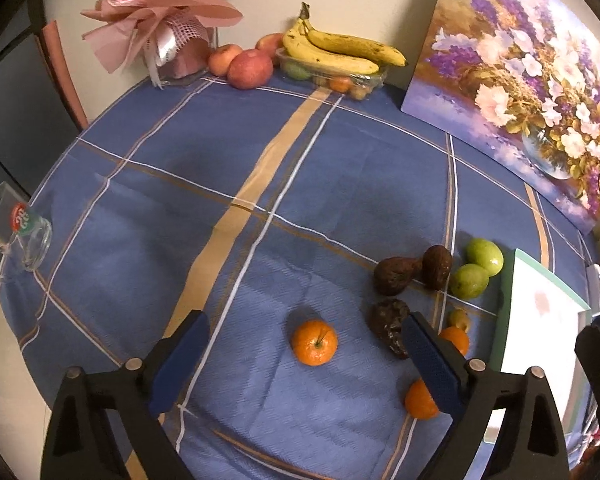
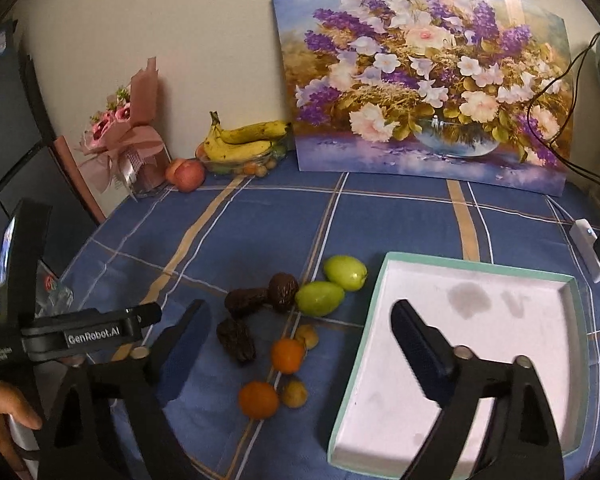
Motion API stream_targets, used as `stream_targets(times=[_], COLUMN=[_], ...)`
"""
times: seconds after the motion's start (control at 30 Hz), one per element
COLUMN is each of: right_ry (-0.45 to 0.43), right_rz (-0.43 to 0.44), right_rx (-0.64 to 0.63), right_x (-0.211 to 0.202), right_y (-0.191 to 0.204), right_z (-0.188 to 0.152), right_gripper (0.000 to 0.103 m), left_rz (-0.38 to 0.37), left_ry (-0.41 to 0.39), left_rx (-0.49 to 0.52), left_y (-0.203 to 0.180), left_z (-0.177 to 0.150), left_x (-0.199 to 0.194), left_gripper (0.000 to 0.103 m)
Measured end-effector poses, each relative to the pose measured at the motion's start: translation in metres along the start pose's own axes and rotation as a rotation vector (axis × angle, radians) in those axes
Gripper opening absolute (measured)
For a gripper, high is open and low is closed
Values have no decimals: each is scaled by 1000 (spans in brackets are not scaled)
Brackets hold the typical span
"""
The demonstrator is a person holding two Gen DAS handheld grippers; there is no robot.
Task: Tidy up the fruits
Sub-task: 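Move left tool toward a mandarin while right tool approaches a small olive-brown fruit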
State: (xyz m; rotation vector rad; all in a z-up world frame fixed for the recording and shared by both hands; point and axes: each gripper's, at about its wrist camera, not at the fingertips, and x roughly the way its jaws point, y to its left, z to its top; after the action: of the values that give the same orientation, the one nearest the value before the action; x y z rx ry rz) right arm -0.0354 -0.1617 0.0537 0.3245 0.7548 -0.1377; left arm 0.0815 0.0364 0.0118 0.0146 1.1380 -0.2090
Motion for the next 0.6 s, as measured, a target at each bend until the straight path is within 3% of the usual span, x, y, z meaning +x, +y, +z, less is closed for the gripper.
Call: stream_targets(times=[0.13, 0.2, 0.3, 0.6], right_ry=[19, 49, 116, 349], right_rz=[36, 48, 36, 45], right_rx=[10, 22, 18, 48], right_x=[4, 10, 22, 69], right_y=[-2, -3, 0, 1], right_z=[3, 1, -4, -38], right_gripper=[73, 72, 54, 38], left_rz=[-4, -9, -18, -17], left_ry=[27, 48, 75, 173], left_rx=[9, 13, 12, -2], left_y=[-5, -8, -11, -9], left_z=[2, 2, 0, -11], left_x=[10, 17, 25, 57], left_gripper=[96, 94, 93, 87])
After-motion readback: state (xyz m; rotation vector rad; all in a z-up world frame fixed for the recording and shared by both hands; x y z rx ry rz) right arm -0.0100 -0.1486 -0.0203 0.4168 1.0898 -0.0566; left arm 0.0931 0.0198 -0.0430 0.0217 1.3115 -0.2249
